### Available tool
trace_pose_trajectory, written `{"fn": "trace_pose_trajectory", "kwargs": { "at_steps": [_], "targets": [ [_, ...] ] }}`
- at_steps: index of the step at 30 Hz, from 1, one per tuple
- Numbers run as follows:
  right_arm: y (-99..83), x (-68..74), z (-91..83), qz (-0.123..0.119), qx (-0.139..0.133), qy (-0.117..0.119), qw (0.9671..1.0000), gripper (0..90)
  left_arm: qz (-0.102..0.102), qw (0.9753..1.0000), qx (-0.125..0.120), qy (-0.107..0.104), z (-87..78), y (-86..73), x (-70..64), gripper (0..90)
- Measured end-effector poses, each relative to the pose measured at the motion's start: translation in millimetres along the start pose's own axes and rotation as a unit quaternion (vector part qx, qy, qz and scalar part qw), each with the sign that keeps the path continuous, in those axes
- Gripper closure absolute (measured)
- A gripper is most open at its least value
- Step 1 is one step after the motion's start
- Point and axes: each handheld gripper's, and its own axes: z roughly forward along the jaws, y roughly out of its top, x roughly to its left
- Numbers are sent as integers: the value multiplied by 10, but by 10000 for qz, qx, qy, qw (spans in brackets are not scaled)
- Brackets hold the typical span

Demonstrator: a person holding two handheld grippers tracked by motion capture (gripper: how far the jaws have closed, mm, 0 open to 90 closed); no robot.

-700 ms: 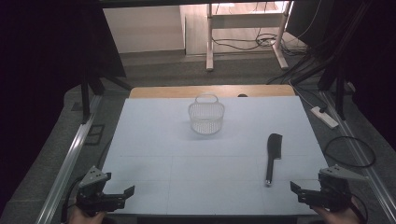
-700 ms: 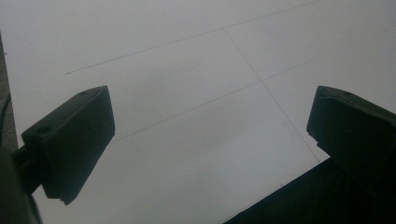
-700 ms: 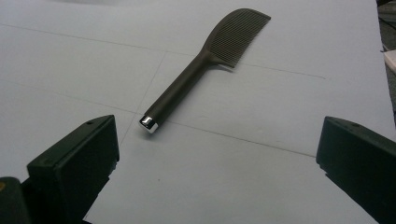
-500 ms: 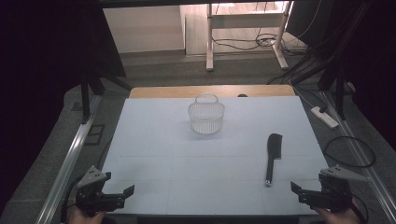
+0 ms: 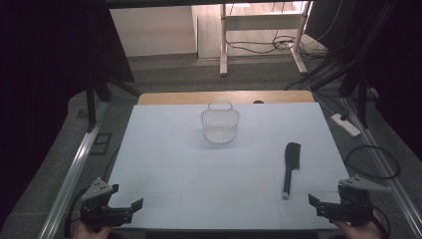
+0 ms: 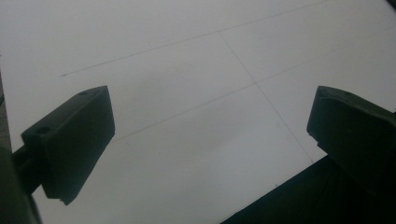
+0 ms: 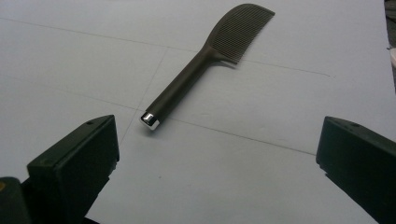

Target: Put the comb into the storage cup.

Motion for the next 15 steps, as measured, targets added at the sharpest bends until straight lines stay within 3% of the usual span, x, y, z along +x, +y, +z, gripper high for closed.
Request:
{"fn": "trace_pose_trajectory", "kwargs": {
  "at_steps": [15],
  "targets": [
    [17,-12,19,-1,100,142,9998,0,-33,10000,29,-23,9,6,8,19]
  ]
}}
